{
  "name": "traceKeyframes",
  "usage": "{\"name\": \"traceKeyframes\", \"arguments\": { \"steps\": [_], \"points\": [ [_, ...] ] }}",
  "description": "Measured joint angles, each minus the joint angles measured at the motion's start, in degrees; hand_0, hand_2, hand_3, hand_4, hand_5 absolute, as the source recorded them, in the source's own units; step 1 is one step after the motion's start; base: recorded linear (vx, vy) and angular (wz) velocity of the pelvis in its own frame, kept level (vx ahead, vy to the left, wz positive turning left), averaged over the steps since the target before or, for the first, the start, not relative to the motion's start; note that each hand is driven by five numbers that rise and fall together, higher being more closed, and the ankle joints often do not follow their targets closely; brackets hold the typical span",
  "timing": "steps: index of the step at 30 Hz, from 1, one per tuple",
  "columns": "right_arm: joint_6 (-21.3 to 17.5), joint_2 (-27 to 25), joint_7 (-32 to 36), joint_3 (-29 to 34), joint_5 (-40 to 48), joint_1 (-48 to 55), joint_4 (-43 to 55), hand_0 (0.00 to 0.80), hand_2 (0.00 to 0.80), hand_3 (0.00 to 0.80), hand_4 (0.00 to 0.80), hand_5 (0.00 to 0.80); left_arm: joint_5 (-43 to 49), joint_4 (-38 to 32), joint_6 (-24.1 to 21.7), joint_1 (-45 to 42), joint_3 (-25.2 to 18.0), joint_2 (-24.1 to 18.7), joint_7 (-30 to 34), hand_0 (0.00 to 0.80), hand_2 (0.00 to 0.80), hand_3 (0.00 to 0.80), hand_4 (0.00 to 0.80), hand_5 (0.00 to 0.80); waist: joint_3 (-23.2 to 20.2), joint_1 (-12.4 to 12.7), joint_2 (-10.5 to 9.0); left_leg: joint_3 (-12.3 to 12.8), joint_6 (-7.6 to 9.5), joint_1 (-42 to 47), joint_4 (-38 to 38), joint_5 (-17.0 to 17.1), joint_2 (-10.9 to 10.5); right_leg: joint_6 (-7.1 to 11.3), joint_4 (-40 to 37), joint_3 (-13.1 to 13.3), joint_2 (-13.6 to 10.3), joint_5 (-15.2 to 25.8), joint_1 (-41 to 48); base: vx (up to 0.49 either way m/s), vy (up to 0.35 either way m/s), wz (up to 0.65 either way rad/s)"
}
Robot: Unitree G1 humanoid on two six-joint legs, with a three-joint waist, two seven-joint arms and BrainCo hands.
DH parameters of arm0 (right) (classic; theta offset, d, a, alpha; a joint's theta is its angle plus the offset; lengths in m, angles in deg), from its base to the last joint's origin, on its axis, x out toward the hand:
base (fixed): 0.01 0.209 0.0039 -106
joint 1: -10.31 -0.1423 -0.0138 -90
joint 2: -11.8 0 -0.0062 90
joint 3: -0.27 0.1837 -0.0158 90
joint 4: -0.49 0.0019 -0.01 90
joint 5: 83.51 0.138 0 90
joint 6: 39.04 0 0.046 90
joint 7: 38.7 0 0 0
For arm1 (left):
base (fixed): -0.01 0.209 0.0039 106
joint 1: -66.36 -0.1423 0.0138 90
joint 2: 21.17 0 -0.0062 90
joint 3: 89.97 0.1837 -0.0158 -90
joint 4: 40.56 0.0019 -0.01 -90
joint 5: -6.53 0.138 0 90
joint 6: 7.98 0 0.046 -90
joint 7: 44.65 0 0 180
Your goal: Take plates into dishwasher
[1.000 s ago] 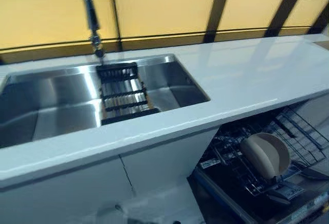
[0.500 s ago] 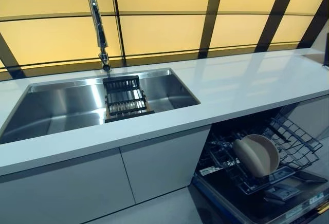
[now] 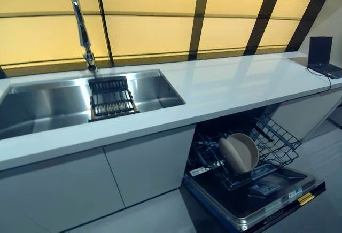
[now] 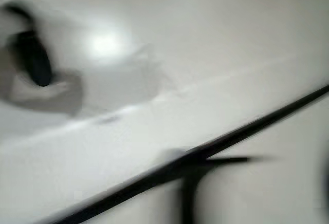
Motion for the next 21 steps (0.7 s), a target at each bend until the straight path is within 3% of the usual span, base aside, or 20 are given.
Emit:
{"name": "traceKeyframes", "arguments": {
  "steps": [3, 4, 5, 7, 8, 9, 10, 11, 12, 13, 15, 16, 17, 19, 20, 21],
  "points": [
    [-0.91, 1.16, -2.09, -1.0, 2.38, -1.79, 0.45, 0.0, 0.0, 0.0, 0.0, 0.0, -0.06, -1.03, -0.16, 0.69, -0.28, -0.06, -0.2, 0.0, 0.0, 0.0, 0.0, 0.0, -0.49, 0.31, -0.63, 1.08, -1.1, -2.03, 1.72, 0.04, 0.96, -0.28, 0.35, -0.61, -0.01, -0.28, -2.54, -0.269, -0.363, -0.27],
    [-1.12, 1.94, -2.5, -1.63, 3.1, -2.48, 0.88, 0.0, 0.0, 0.0, 0.0, 0.0, -0.12, -1.58, -0.13, 1.42, -0.21, -0.4, -0.48, 0.0, 0.0, 0.0, 0.0, 0.0, -0.65, 0.29, -1.28, 1.63, -2.21, -3.14, 2.74, 0.18, 1.12, -0.72, 0.37, -1.12, -0.32, -0.61, -3.55, -0.404, -0.51, -0.3],
    [-1.19, 3.51, -3.06, -2.81, 4.78, -2.89, 1.35, 0.0, 0.0, 0.0, 0.0, 0.0, -0.38, -2.14, -0.09, 2.0, -0.23, -1.25, -0.91, 0.0, 0.0, 0.0, 0.0, 0.0, -0.57, 0.45, -2.86, 2.0, -2.5, -4.87, 4.6, -0.07, 0.93, -2.24, 0.14, -1.06, -1.02, -1.6, -4.37, -0.397, -0.514, -0.19],
    [-1.28, 5.97, -4.12, -4.58, 7.6, -3.14, 2.06, 0.0, 0.0, 0.0, 0.0, 0.0, -1.41, -3.12, 0.07, 3.98, -0.08, -2.1, -2.3, 0.0, 0.0, 0.0, 0.0, 0.0, -0.16, 0.21, -3.67, 1.38, -2.58, -8.33, 7.35, -0.11, 1.91, -4.4, 2.13, -0.77, -1.67, -3.44, -6.56, -0.29, -0.406, 0.11],
    [-1.34, 7.24, -5.2, -5.36, 9.85, -2.96, 2.08, 0.0, 0.0, 0.0, 0.0, 0.0, -3.01, -3.45, 0.12, 5.57, 0.29, -1.99, -2.87, 0.0, 0.0, 0.0, 0.0, 0.0, 0.07, 0.2, -3.55, 0.14, -2.78, -10.47, 9.26, -0.19, 2.86, -4.44, 3.55, 0.83, -2.6, -3.79, -7.56, -0.128, -0.19, 0.19],
    [-1.34, 7.24, -5.2, -5.36, 9.85, -2.96, 2.08, 0.0, 0.0, 0.0, 0.0, 0.0, -3.01, -3.45, 0.12, 5.57, 0.29, -1.99, -2.87, 0.0, 0.0, 0.0, 0.0, 0.0, 0.07, 0.2, -3.55, 0.14, -2.78, -10.47, 9.26, -0.19, 2.86, -4.44, 3.55, 0.83, -2.6, -3.79, -7.56, -0.17, -0.225, 0.31],
    [-1.41, 9.14, -6.24, -6.14, 12.88, -2.93, 2.48, 0.0, 0.0, 0.0, 0.0, 0.0, -4.75, -4.51, 0.18, 7.32, 1.32, -2.26, -3.11, 0.0, 0.0, 0.0, 0.0, 0.0, 0.46, 0.31, -3.65, -2.02, -4.03, -14.12, 12.48, 0.03, 3.9, -3.94, 3.7, 2.79, -3.83, -3.91, -7.1, -0.188, -0.269, 0.34],
    [-1.57, 9.72, -7.03, -6.27, 14.42, -2.82, 2.58, 0.0, 0.0, 0.0, 0.0, 0.0, -5.1, -5.33, 0.15, 8.25, 1.65, -2.41, -3.4, 0.0, 0.0, 0.0, 0.0, 0.0, 1.17, 0.28, -3.59, -3.28, -5.37, -16.03, 13.95, 0.3, 4.58, -2.24, 3.56, 3.11, -3.2, -5.76, -7.03, -0.283, -0.401, 0.46],
    [-1.92, 10.07, -7.93, -6.8, 16.5, -3.82, 2.69, 0.0, 0.0, 0.0, 0.0, 0.0, -5.29, -5.75, 0.05, 9.4, 2.32, -2.48, -3.6, 0.0, 0.0, 0.0, 0.0, 0.0, 2.83, 0.52, -3.0, -4.65, -6.06, -17.6, 15.34, 0.69, 5.21, 0.06, 3.89, 3.01, -2.42, -8.41, -7.23, -0.298, -0.364, 0.35],
    [-2.49, 10.03, -8.82, -6.99, 17.81, -4.95, 2.98, 0.0, 0.0, 0.0, 0.0, 0.0, -5.79, -6.12, -0.04, 10.3, 2.56, -1.71, -3.81, 0.0, 0.0, 0.0, 0.0, 0.0, 4.56, 0.43, -1.31, -6.09, -6.39, -18.62, 15.99, 1.3, 6.69, 0.62, 5.72, 2.55, -0.73, -8.74, -8.03, -0.274, -0.314, 0.34],
    [-5.11, 10.72, -11.38, -7.27, 21.97, -5.36, 4.59, 0.0, 0.0, 0.0, 0.0, 0.0, -9.13, -8.08, -0.63, 10.23, 2.51, 0.69, -4.24, 0.0, 0.0, 0.0, 0.0, 0.0, 7.09, 0.16, 1.98, -7.98, -5.74, -18.85, 11.6, 2.7, 7.72, -1.75, 10.52, 1.25, 0.61, -11.38, -11.58, -0.204, -0.216, 0.39],
    [-6.07, 11.08, -11.94, -7.28, 22.55, -5.25, 4.52, 0.0, 0.0, 0.0, 0.0, 0.0, -9.56, -8.35, -1.14, 10.22, 2.46, 1.83, -4.27, 0.0, 0.0, 0.0, 0.0, 0.0, 7.83, 0.04, 2.37, -7.78, -4.14, -18.39, 10.87, 1.72, 7.04, -2.28, 11.12, 0.66, -0.2, -11.63, -12.14, -0.109, -0.115, 0.29],
    [-6.07, 11.08, -11.94, -7.28, 22.55, -5.25, 4.52, 0.0, 0.0, 0.0, 0.0, 0.0, -9.56, -8.35, -1.14, 10.22, 2.46, 1.83, -4.27, 0.0, 0.0, 0.0, 0.0, 0.0, 7.83, 0.04, 2.37, -7.78, -4.14, -18.39, 10.87, 1.72, 7.04, -2.28, 11.12, 0.66, -0.2, -11.63, -12.14, -0.051, -0.04, 0.22],
    [-7.19, 11.81, -12.58, -7.43, 23.03, -5.22, 4.03, 0.0, 0.0, 0.0, 0.0, 0.0, -9.56, -8.66, -1.38, 8.28, 2.47, 3.85, -4.01, 0.0, 0.0, 0.0, 0.0, 0.0, 8.64, 0.02, 3.29, -7.01, -4.09, -15.69, 11.66, 1.27, 3.79, -3.0, 10.51, 0.19, -0.46, -10.85, -11.83, -0.214, -0.104, 0.17],
    [-7.54, 12.05, -12.83, -8.03, 23.83, -5.37, 3.97, 0.0, 0.0, 0.0, 0.0, 0.0, -9.56, -8.89, -1.84, 7.35, 2.66, 4.01, -4.02, 0.0, 0.0, 0.0, 0.0, 0.0, 8.5, 0.36, 4.08, -6.81, -3.41, -15.05, 10.12, 3.16, 3.78, -3.28, 10.06, -0.35, 0.14, -10.31, -11.9, -0.283, -0.14, 0.12],
    [-8.4, 12.23, -12.89, -8.55, 25.16, -5.37, 3.71, 0.0, 0.0, 0.0, 0.0, 0.0, -9.56, -9.46, -2.72, 7.0, 3.09, 4.36, -4.01, 0.0, 0.0, 0.0, 0.0, 0.0, 8.72, 0.17, 4.03, -6.84, -4.72, -14.53, 7.72, 4.57, 4.07, -3.43, 9.35, -0.45, 0.24, -9.99, -12.05, -0.153, -0.079, 0.15]
  ]
}}
